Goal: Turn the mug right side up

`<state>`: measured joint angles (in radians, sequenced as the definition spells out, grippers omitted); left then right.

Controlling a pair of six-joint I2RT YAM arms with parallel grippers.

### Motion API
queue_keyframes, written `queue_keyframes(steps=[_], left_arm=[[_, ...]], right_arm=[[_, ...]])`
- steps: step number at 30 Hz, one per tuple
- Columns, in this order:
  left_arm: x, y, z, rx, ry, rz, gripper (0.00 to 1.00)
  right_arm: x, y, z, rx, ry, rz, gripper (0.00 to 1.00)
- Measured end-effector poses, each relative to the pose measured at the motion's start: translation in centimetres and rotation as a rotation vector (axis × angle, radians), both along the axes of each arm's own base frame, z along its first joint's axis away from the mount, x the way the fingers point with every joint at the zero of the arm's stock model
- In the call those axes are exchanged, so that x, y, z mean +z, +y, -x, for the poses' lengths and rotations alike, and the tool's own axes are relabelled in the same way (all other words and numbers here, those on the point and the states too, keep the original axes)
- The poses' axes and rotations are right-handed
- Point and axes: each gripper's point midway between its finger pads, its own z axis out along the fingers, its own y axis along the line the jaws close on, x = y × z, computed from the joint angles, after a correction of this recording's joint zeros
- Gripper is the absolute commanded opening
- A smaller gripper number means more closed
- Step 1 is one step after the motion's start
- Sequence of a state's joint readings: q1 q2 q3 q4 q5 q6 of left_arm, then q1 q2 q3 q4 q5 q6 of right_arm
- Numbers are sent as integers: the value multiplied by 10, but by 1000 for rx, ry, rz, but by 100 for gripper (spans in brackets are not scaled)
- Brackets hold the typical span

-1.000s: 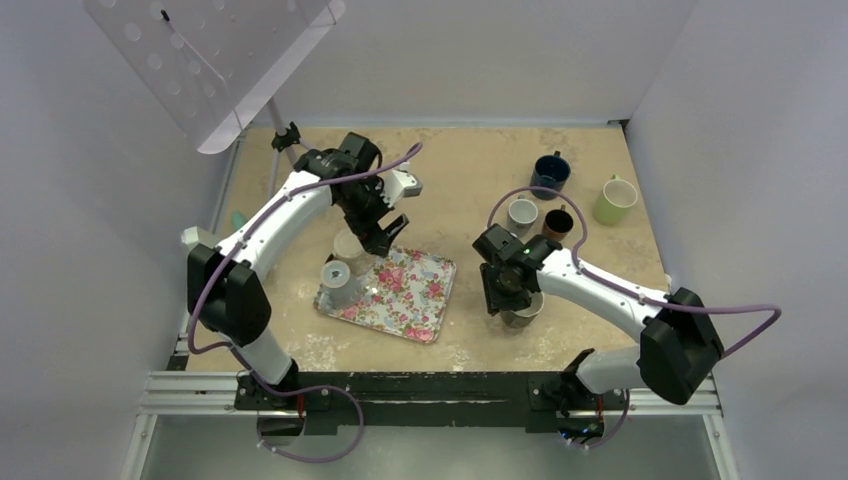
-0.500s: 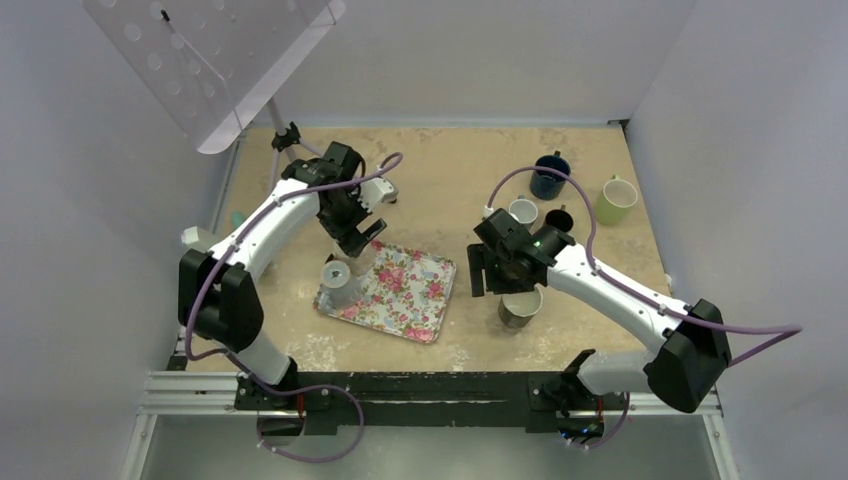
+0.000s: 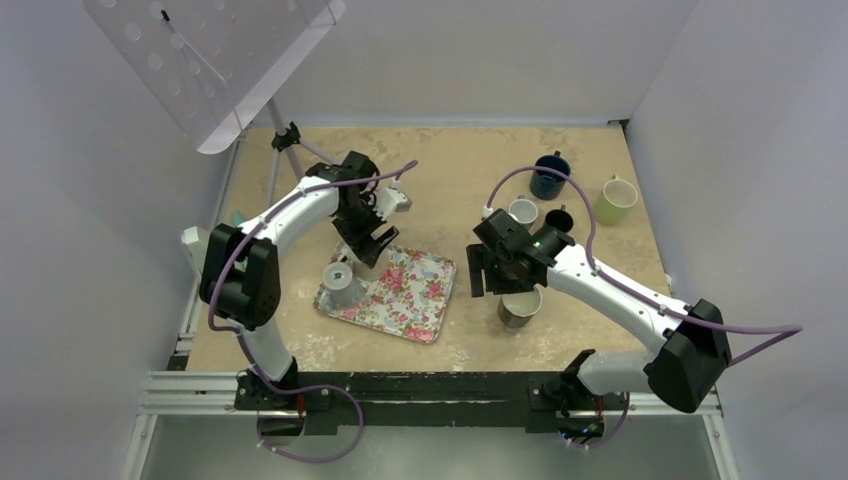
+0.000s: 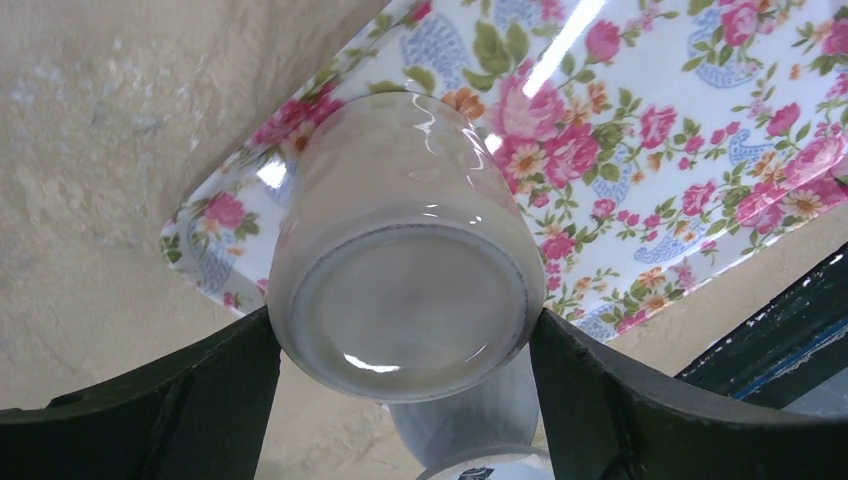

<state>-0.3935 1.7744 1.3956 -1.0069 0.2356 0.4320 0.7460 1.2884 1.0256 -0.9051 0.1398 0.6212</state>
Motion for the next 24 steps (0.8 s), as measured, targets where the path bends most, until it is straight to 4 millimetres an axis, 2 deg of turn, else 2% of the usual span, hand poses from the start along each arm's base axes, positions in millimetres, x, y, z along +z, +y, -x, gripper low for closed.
queue_keyframes(steps=[4,8,11,13,19,22,24], left_arm=[[0,-24,8,-94,-18,29,88],[0,-59,28,-230,-33,78,100],[-1,-78,44,-295,-7,126,100],[0,-84,51,-324,14,150,100],[9,-76,52,-383,5,188,100],[28,-59,43,-407,-56,240,100],[38,-43,39,-422,-110,271,95]], right_arm=[[0,0,0,0,0,0,76],[0,0,0,2,-1,1,76],[0,0,0,4,-1,1,76],[0,0,0,7,-2,2,76],[0,0,0,10,-2,4,76],[0,0,0,10,-3,4,76],[0,0,-1,10,-4,2,76]])
